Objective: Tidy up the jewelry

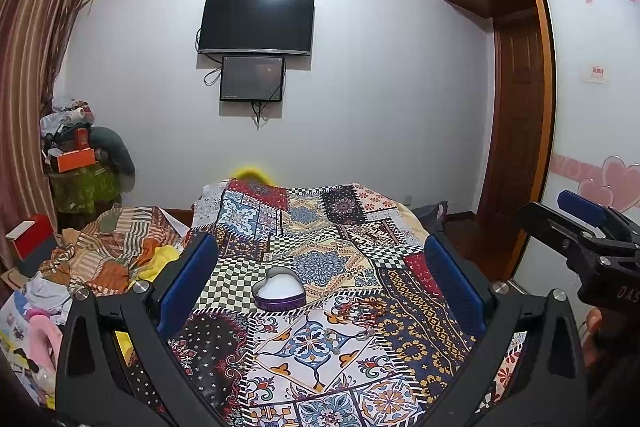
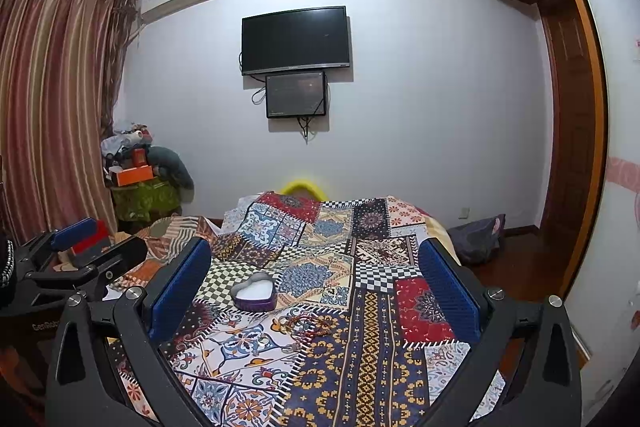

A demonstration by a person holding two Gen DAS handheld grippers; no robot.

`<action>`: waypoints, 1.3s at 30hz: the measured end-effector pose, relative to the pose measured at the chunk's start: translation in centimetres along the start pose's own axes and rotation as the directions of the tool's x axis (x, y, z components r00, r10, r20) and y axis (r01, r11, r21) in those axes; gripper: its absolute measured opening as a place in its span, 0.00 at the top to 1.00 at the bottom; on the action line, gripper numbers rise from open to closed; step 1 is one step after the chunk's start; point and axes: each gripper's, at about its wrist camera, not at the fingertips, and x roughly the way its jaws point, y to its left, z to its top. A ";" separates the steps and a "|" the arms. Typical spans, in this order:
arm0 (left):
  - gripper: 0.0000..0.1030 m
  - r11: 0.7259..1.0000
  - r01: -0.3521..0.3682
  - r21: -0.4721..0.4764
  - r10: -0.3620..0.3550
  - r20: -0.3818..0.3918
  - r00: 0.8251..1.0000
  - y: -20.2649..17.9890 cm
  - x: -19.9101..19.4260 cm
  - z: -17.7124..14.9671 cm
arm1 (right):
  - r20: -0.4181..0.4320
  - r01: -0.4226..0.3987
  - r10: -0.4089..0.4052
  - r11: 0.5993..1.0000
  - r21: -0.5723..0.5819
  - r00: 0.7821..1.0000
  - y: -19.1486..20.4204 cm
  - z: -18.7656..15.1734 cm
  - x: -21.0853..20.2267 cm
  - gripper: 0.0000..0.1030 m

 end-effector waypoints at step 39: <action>0.00 0.998 -0.015 -0.053 0.002 -0.245 0.970 1.8 9.8 -4.5 | -0.213 0.026 -0.021 0.999 0.023 0.977 -2.5 -5.0 7.8 0.00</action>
